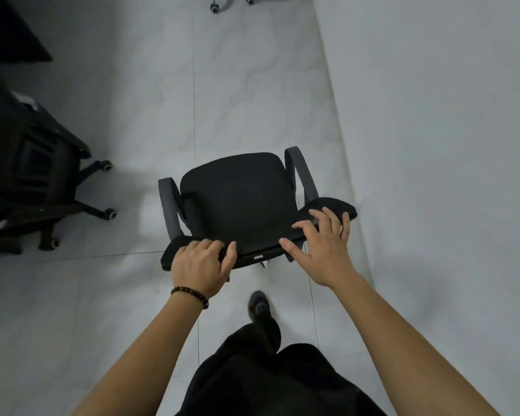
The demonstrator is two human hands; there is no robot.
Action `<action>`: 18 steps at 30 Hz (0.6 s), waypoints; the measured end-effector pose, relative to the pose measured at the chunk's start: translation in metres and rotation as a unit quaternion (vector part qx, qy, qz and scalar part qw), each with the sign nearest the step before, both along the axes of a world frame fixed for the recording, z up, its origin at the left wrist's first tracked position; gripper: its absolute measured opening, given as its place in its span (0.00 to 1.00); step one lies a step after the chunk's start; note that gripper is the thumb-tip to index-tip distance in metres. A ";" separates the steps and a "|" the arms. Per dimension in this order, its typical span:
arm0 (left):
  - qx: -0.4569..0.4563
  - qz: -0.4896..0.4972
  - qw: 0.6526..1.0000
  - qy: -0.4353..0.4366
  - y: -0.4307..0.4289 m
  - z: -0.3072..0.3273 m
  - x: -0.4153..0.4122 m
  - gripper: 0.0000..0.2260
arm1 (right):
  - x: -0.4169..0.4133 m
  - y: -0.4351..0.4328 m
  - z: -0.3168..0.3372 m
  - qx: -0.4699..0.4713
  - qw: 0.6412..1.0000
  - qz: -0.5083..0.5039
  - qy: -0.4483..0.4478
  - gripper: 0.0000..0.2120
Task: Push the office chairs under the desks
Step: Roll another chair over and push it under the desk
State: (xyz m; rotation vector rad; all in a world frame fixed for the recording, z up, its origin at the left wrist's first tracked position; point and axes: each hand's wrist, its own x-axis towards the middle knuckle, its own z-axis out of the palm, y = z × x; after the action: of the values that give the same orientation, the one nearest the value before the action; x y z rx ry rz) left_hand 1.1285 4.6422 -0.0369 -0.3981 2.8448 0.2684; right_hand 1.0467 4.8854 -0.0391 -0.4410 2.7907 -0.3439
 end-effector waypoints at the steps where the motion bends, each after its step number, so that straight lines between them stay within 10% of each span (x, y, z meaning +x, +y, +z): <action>1: 0.009 0.005 1.000 -0.006 0.000 0.000 -0.010 0.30 | -0.014 -0.001 0.001 0.005 1.000 0.004 -0.004 0.33; 18: -0.016 0.155 0.987 0.029 -0.073 -0.005 -0.254 0.31 | -0.330 -0.111 -0.006 0.017 0.986 0.168 -0.004 0.34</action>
State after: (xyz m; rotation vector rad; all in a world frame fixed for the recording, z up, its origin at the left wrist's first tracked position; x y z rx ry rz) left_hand 0.8747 4.5688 -0.0417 -0.8545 2.8369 0.2961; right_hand 0.7163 4.7742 -0.0451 -0.8831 2.6454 -0.2201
